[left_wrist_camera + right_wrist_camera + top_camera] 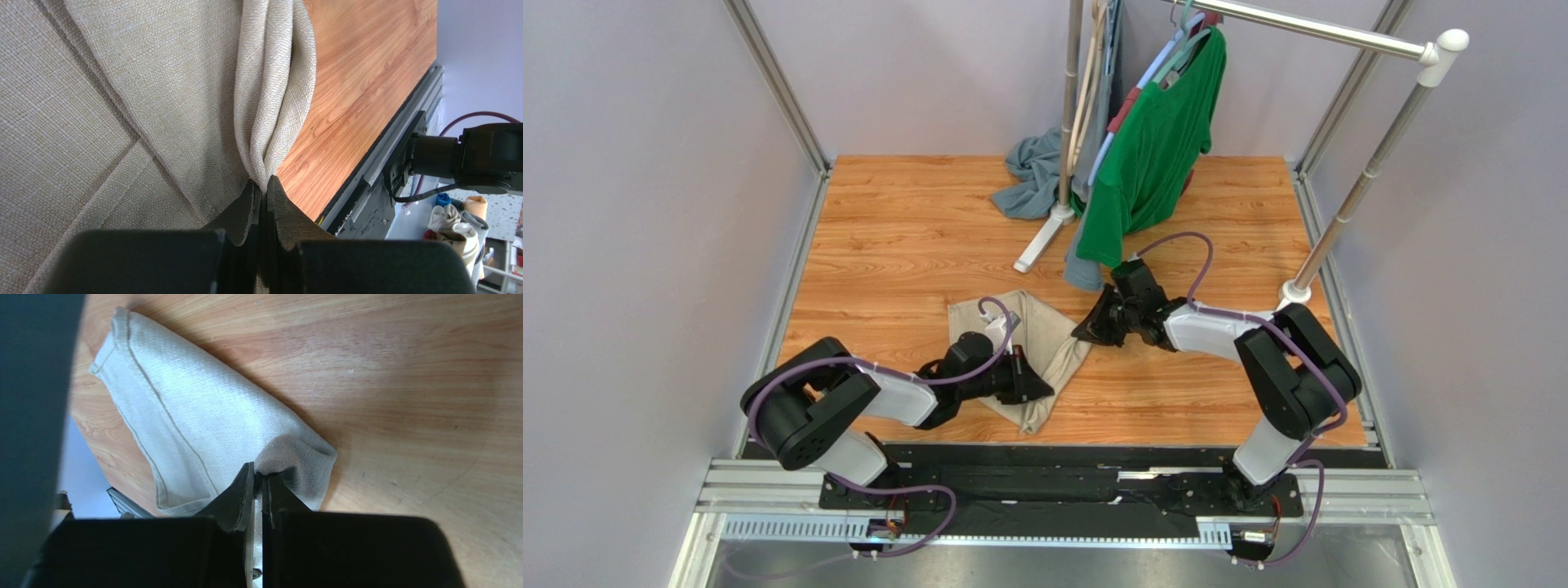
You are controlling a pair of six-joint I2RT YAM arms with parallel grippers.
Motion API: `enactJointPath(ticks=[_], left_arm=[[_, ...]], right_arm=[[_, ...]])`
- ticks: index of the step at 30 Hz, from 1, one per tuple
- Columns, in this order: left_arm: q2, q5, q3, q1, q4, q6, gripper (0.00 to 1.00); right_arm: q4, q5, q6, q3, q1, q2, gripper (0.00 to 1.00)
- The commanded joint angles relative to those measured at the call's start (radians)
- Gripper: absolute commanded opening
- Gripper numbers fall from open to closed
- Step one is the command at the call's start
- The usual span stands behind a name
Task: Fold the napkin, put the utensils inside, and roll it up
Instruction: Roll the napkin with the utensil
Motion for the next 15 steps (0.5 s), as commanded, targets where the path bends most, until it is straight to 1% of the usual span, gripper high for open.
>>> enactJointPath(ticks=[1, 2, 5, 6, 9, 12, 13, 14, 15], left_arm=[[0.028, 0.015, -0.025, -0.006, 0.038, -0.045, 0.00], [0.038, 0.014, -0.037, -0.004, 0.058, -0.057, 0.00], [0.067, 0.009, -0.052, -0.002, 0.086, -0.091, 0.00], [0.073, 0.008, -0.055, -0.001, 0.092, -0.102, 0.00], [0.093, 0.004, -0.065, -0.001, 0.121, -0.123, 0.00], [0.097, 0.001, -0.068, 0.001, 0.126, -0.134, 0.00], [0.097, -0.002, -0.068, 0.002, 0.124, -0.137, 0.00], [0.094, -0.005, -0.071, 0.001, 0.124, -0.143, 0.00], [0.093, -0.011, -0.072, 0.002, 0.121, -0.143, 0.00]], right_arm=[[0.068, 0.042, -0.013, 0.046, 0.014, 0.060, 0.06], [0.072, 0.035, -0.016, 0.052, 0.014, 0.066, 0.07], [0.088, 0.012, -0.036, 0.063, 0.017, 0.070, 0.17], [0.089, 0.009, -0.057, 0.066, 0.019, 0.060, 0.27], [0.091, 0.002, -0.120, 0.070, 0.017, -0.002, 0.46], [0.022, 0.047, -0.163, 0.066, 0.017, -0.100, 0.50], [0.014, 0.085, -0.180, 0.051, 0.017, -0.158, 0.51], [0.012, 0.099, -0.186, 0.038, 0.019, -0.185, 0.51], [-0.024, 0.110, -0.188, 0.025, 0.019, -0.211, 0.51]])
